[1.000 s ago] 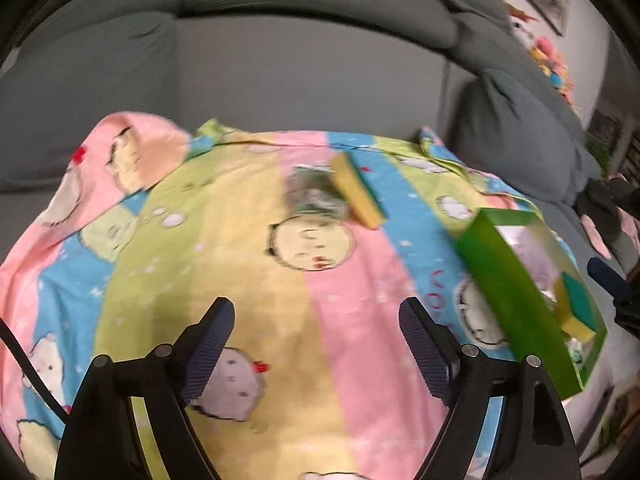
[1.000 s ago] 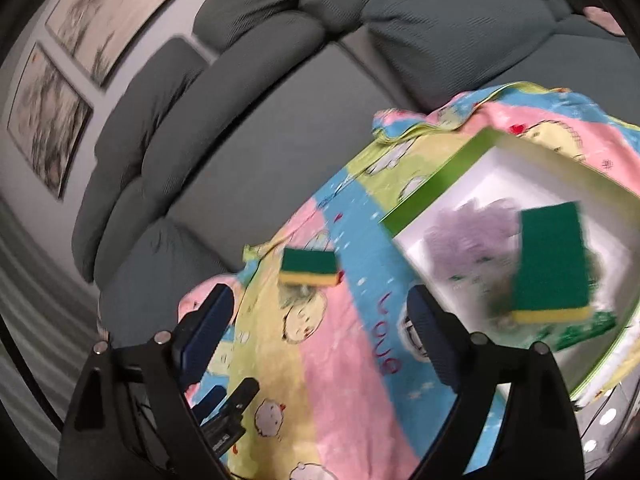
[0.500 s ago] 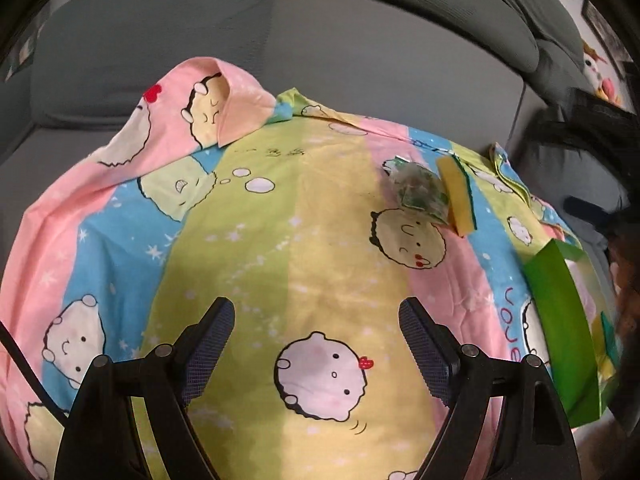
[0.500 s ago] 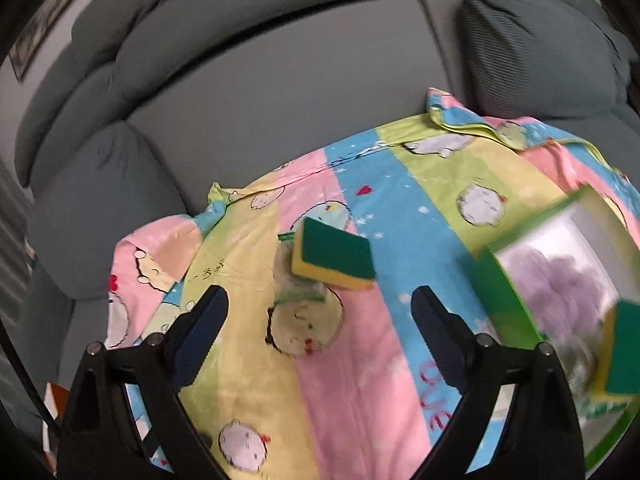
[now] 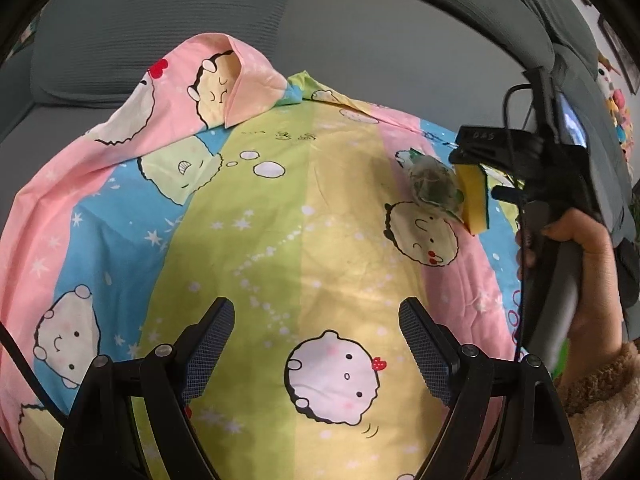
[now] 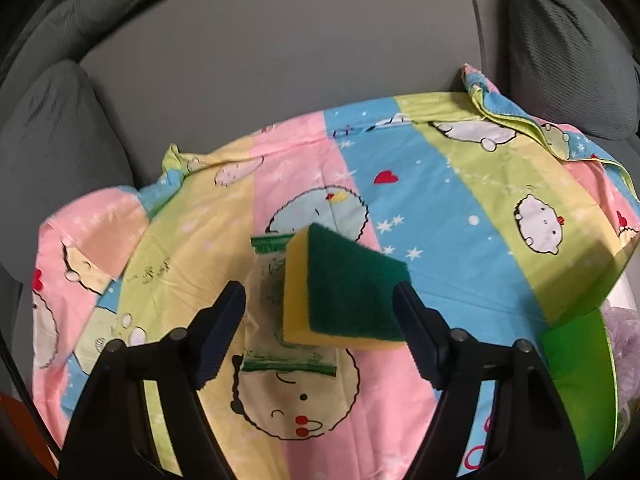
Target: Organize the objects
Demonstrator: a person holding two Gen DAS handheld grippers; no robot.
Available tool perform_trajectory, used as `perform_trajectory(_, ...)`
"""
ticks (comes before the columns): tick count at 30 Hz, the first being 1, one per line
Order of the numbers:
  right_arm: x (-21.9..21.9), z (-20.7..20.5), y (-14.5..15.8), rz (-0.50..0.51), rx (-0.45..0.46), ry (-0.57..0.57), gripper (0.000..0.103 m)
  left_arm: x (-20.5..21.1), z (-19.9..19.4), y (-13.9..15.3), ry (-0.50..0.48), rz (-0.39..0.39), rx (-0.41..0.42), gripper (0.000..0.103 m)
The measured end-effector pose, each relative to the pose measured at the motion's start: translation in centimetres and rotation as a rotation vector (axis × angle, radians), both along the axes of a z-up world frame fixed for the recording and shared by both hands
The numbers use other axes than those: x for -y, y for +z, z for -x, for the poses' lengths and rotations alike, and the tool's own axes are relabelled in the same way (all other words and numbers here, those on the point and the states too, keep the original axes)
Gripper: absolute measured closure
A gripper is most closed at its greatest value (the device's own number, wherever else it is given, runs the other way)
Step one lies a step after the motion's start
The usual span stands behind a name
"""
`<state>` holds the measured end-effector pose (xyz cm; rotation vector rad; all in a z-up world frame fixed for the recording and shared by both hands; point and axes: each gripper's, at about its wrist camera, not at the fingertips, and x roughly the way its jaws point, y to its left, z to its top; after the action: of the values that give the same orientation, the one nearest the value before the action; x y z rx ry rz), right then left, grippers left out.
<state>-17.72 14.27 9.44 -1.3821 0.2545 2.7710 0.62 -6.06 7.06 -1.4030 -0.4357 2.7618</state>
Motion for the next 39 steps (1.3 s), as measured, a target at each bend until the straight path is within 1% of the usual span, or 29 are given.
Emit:
perform_trajectory(1, 0.1, 0.1, -0.2, -0.018, 0.004, -0.001, 0.041, 0.0, 0.0, -0.1, -0.002, 0.001, 0.003, 0.018)
perform_trajectory(2, 0.1, 0.1, -0.4, -0.042, 0.011, -0.005, 0.048, -0.1, 0.0, -0.1, -0.003, 0.002, 0.005, 0.018)
perform_trajectory(3, 0.1, 0.1, -0.6, -0.068, 0.019, -0.007, 0.059, -0.1, 0.0, -0.1, -0.004, 0.002, 0.006, 0.018)
perform_trajectory(5, -0.2, -0.2, -0.8, -0.064, 0.006, -0.001, 0.06, -0.1, 0.0, -0.2, -0.004, 0.003, 0.01, 0.018)
perform_trajectory(7, -0.8, -1.0, -0.6, -0.042, -0.008, -0.017, 0.064, -0.1, -0.1, -0.2, -0.004, -0.001, 0.008, 0.018)
perform_trajectory(8, -1.1, -1.5, -0.3, -0.028, -0.015, -0.024, 0.065, -0.1, -0.1, -0.2, -0.004, -0.002, 0.008, 0.018)
perform_trajectory(10, -1.8, -3.1, 0.7, 0.034, -0.024, -0.021, 0.068, 0.1, -0.2, -0.2, -0.004, -0.017, 0.003, 0.018)
perform_trajectory(12, -2.3, -5.3, 1.9, 0.152, -0.034, 0.015, 0.068, 0.4, -0.3, -0.1, 0.0, -0.04, 0.0, 0.018)
perform_trajectory(16, -1.9, -9.4, 3.4, 0.324, -0.034, 0.112, 0.069, 1.2, -0.4, -0.1, 0.012, -0.091, 0.0, 0.018)
perform_trajectory(17, -1.6, -10.3, 3.4, 0.369, -0.03, 0.139, 0.069, 1.4, -0.4, -0.1, 0.014, -0.107, 0.001, 0.018)
perform_trajectory(18, -1.3, -11.5, 3.0, 0.436, -0.005, 0.167, 0.069, 1.6, -0.5, -0.1, 0.016, -0.123, 0.002, 0.018)
perform_trajectory(20, -0.8, -13.0, 1.8, 0.539, 0.048, 0.195, 0.068, 1.9, -0.5, -0.1, 0.017, -0.148, 0.005, 0.018)
perform_trajectory(22, -0.1, -13.8, 0.4, 0.581, 0.09, 0.218, 0.068, 2.1, -0.6, -0.3, 0.012, -0.171, 0.013, 0.018)
perform_trajectory(23, 0.3, -14.0, -0.3, 0.588, 0.108, 0.225, 0.068, 2.1, -0.6, -0.4, 0.011, -0.175, 0.017, 0.018)
perform_trajectory(25, 0.4, -14.0, -2.2, 0.573, 0.167, 0.184, 0.069, 2.1, -0.7, -0.6, 0.011, -0.172, 0.025, 0.018)
perform_trajectory(26, 0.1, -13.9, -2.8, 0.575, 0.181, 0.159, 0.067, 2.0, -0.7, -0.7, 0.008, -0.17, 0.031, 0.018)
perform_trajectory(27, -0.2, -13.8, -3.2, 0.559, 0.198, 0.127, 0.067, 1.8, -0.7, -0.8, 0.002, -0.17, 0.036, 0.018)
perform_trajectory(29, -1.0, -13.7, -3.2, 0.469, 0.21, 0.067, 0.066, 1.4, -0.6, -1.1, -0.017, -0.177, 0.046, 0.018)
perform_trajectory(30, -1.5, -13.9, -2.9, 0.411, 0.188, 0.037, 0.059, 1.2, -0.4, -1.2, -0.025, -0.179, 0.05, 0.018)
perform_trajectory(31, -2.0, -14.0, -2.7, 0.381, 0.173, 0.017, 0.049, 0.8, -0.3, -1.3, -0.034, -0.181, 0.056, 0.018)
perform_trajectory(33, -3.0, -14.1, -2.1, 0.329, 0.144, -0.018, 0.038, 0.4, -0.2, -1.5, -0.041, -0.183, 0.059, 0.018)
perform_trajectory(36, -4.7, -13.8, -2.0, 0.317, 0.123, -0.04, 0.037, -1.1, 0.3, -2.0, -0.08, -0.191, 0.066, 0.018)
perform_trajectory(37, -5.1, -13.6, -2.2, 0.316, 0.119, -0.046, 0.032, -1.7, 0.4, -2.3, -0.093, -0.187, 0.073, 0.018)
perform_trajectory(39, -5.8, -13.3, -2.7, 0.29, 0.106, -0.059, 0.03, -2.8, 0.6, -2.9, -0.098, -0.173, 0.082, 0.018)
